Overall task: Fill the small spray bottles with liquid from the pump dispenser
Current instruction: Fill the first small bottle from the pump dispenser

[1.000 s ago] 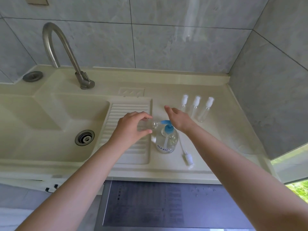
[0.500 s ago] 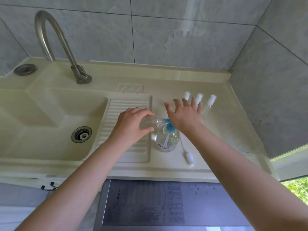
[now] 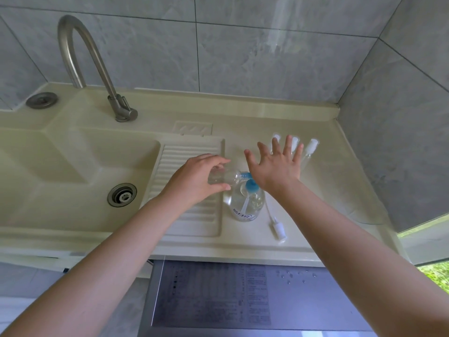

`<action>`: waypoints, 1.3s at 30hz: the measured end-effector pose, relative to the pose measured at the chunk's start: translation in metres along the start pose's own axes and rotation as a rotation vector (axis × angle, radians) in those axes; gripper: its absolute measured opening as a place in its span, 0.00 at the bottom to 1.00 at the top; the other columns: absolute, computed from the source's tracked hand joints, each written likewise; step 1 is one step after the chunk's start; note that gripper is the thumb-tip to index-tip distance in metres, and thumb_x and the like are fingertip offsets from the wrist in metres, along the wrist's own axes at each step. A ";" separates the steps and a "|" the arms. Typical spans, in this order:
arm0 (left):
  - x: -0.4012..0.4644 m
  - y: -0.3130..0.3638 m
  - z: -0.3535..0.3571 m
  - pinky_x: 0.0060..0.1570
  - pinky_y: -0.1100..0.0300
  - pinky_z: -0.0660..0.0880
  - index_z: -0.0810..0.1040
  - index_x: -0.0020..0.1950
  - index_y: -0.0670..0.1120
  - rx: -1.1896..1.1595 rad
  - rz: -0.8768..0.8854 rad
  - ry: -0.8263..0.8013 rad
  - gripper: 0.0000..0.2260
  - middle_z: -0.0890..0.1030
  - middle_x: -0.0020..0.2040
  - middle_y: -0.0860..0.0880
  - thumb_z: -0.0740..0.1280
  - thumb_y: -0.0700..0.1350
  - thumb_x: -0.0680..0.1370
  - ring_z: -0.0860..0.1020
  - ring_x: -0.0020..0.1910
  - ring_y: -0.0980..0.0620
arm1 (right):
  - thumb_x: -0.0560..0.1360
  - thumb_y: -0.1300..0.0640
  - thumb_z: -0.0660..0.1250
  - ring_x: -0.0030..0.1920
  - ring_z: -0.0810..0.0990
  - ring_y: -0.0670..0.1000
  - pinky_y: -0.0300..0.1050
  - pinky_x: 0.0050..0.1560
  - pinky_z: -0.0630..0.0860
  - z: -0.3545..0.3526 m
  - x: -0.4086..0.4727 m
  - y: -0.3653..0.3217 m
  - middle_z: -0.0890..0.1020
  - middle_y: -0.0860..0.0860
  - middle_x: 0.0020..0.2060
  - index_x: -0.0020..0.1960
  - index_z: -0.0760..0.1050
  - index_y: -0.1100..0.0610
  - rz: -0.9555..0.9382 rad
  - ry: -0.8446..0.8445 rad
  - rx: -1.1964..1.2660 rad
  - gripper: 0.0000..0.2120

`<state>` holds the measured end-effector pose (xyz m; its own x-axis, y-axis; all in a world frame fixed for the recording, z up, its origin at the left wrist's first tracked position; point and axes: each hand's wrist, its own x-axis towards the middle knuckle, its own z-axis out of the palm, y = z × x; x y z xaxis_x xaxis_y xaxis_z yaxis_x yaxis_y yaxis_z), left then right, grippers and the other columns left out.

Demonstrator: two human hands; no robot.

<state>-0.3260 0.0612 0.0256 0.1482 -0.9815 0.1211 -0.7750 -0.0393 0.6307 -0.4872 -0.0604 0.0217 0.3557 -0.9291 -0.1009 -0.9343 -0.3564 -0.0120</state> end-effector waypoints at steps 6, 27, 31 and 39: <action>0.009 0.002 -0.009 0.49 0.64 0.75 0.75 0.66 0.58 -0.073 -0.077 -0.104 0.33 0.80 0.47 0.63 0.82 0.49 0.63 0.81 0.44 0.59 | 0.80 0.33 0.39 0.79 0.35 0.62 0.65 0.75 0.30 -0.001 -0.002 0.000 0.51 0.55 0.81 0.80 0.56 0.47 -0.004 -0.002 0.018 0.34; 0.016 0.000 -0.015 0.43 0.79 0.67 0.83 0.56 0.54 -0.093 -0.022 -0.159 0.22 0.83 0.51 0.55 0.82 0.42 0.64 0.80 0.46 0.61 | 0.81 0.34 0.41 0.80 0.37 0.59 0.64 0.76 0.34 0.005 0.004 0.001 0.48 0.53 0.82 0.82 0.46 0.44 0.006 -0.074 0.158 0.31; 0.018 -0.002 -0.015 0.46 0.76 0.70 0.82 0.56 0.57 -0.063 -0.027 -0.165 0.23 0.82 0.51 0.57 0.82 0.45 0.64 0.81 0.46 0.60 | 0.81 0.34 0.43 0.80 0.37 0.59 0.64 0.76 0.34 0.002 0.005 0.001 0.48 0.54 0.82 0.82 0.44 0.46 -0.002 -0.021 0.159 0.33; 0.017 -0.004 -0.014 0.47 0.74 0.71 0.82 0.56 0.56 -0.058 -0.029 -0.165 0.22 0.82 0.51 0.58 0.82 0.45 0.64 0.80 0.47 0.60 | 0.84 0.42 0.43 0.80 0.35 0.58 0.63 0.77 0.34 0.008 0.006 0.000 0.48 0.55 0.81 0.82 0.45 0.45 -0.036 -0.029 0.164 0.28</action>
<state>-0.3121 0.0469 0.0357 0.0638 -0.9977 -0.0224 -0.7347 -0.0621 0.6755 -0.4851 -0.0647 0.0131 0.3903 -0.9121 -0.1258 -0.9133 -0.3661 -0.1785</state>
